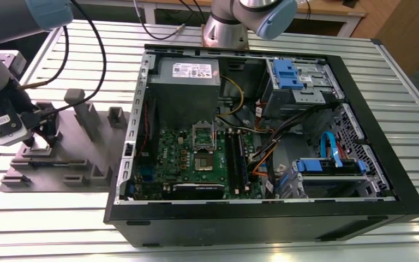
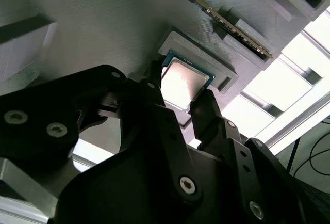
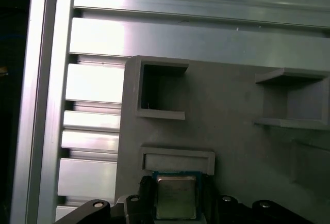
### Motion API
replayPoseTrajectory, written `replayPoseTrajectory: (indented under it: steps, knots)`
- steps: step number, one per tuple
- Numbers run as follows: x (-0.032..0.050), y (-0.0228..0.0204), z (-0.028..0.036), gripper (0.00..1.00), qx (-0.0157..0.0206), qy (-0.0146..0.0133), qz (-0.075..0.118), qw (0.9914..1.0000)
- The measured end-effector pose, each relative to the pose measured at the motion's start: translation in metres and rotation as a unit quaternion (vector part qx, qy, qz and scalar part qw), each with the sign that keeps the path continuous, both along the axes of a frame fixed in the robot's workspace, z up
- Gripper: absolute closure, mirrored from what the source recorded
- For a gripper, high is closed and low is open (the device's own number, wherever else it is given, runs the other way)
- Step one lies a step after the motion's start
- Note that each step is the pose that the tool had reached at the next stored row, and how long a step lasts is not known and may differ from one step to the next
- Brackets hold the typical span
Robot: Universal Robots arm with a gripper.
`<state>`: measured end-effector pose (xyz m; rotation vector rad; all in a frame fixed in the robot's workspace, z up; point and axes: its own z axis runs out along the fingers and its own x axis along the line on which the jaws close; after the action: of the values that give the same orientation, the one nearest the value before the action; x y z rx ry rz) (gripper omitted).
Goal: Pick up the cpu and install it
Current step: 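Pick up the cpu and move it towards the insertion slot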
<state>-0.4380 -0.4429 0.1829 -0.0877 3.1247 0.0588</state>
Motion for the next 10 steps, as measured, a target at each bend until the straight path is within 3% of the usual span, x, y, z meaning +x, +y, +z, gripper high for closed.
replayPoseTrajectory:
  steps: [10]
  knots:
    - [-0.0002, 0.0, 0.0019, 0.53, 0.0009, -0.0001, 0.002, 1.0]
